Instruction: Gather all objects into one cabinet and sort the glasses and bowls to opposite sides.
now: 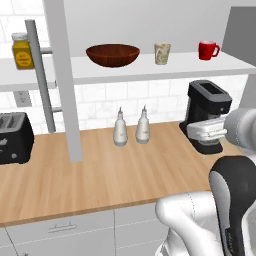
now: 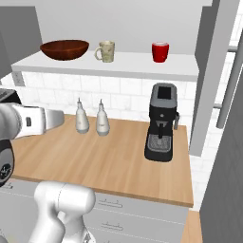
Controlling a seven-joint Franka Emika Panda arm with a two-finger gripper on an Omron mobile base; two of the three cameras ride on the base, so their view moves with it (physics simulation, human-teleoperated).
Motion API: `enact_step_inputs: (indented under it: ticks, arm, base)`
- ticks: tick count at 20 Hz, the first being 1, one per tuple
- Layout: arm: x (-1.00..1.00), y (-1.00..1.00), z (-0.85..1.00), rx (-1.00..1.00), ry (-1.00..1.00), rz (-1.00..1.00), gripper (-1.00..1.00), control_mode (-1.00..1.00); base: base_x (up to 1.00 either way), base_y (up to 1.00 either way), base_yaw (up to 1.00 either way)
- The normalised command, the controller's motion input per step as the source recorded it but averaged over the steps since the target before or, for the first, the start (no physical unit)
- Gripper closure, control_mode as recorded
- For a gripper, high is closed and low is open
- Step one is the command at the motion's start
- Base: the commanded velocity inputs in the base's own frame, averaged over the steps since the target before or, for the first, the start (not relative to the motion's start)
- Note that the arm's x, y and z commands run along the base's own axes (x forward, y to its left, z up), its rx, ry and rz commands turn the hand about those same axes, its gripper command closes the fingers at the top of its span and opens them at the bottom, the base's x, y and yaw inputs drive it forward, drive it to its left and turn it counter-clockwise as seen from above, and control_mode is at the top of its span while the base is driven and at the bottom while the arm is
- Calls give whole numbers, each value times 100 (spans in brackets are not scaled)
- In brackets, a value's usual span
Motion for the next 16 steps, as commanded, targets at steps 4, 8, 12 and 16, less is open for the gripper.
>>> enact_step_inputs:
  ticks: [4, 8, 12, 16]
  arm:
    - [-80, 0, 0, 0, 0, -1, -100, -100]
    - [-34, 0, 0, 0, 0, 0, -100, -100]
    - [0, 0, 0, 0, 0, 0, -100, 100]
    - [0, 0, 0, 0, 0, 0, -100, 100]
  base:
    - [0, 0, 0]
    - [0, 0, 0]
    - [-57, 1, 0]
    - [-100, 6, 0]
